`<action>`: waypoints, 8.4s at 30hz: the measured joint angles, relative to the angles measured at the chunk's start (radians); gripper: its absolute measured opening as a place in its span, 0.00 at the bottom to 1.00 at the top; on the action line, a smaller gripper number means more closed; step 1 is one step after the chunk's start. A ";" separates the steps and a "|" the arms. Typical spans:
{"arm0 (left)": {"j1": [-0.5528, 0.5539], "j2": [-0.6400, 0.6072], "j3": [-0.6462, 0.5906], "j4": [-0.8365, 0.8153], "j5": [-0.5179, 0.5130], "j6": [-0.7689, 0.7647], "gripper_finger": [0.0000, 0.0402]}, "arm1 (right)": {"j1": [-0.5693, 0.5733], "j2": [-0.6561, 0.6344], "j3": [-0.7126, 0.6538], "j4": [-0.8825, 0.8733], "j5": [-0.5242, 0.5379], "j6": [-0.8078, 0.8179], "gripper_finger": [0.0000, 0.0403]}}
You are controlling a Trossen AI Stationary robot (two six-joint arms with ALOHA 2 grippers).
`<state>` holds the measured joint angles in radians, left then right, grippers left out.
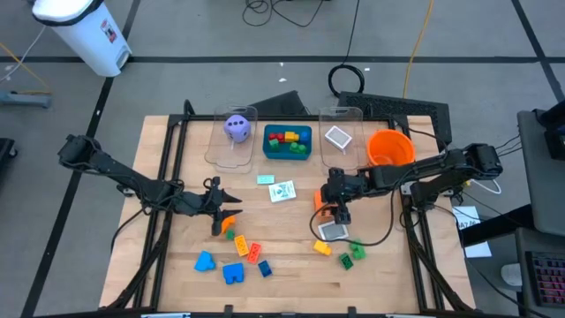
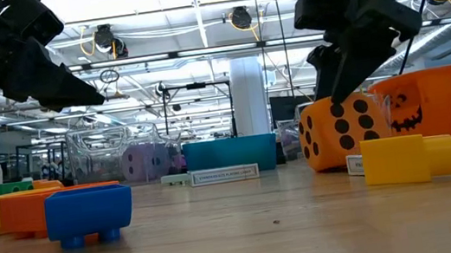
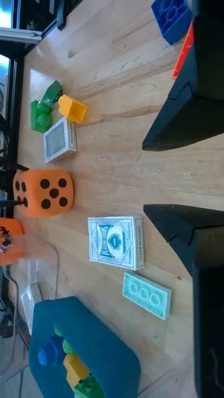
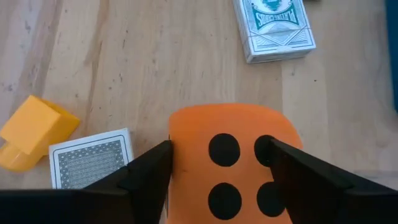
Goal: Pick & Place Toys
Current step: Put the orange dice into the left transparent bin
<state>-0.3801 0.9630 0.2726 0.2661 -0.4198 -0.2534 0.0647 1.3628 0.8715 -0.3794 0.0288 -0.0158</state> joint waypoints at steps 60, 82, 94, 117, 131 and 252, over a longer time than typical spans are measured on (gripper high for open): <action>0.000 0.000 0.000 -0.001 0.000 -0.005 0.38 | 0.003 -0.076 0.000 0.016 -0.084 0.033 0.99; 0.000 0.000 0.000 -0.001 0.000 -0.005 0.38 | 0.003 -0.075 0.000 0.242 -0.084 0.062 0.99; 0.000 0.000 0.000 -0.002 0.000 -0.005 0.38 | 0.015 -0.075 0.000 0.188 -0.082 0.221 0.99; 0.000 0.000 0.000 -0.003 0.000 -0.012 0.38 | 0.134 -0.009 0.000 0.051 0.258 0.243 0.99; 0.000 0.000 0.000 -0.008 0.000 -0.015 0.38 | 0.134 0.013 -0.001 0.011 0.255 0.303 0.99; 0.000 0.000 0.000 -0.008 -0.001 -0.012 0.38 | 0.039 -0.064 -0.098 0.046 0.153 0.200 0.98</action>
<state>-0.3801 0.9630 0.2726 0.2581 -0.4206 -0.2657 0.1040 1.2991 0.7734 -0.3336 0.1822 0.1843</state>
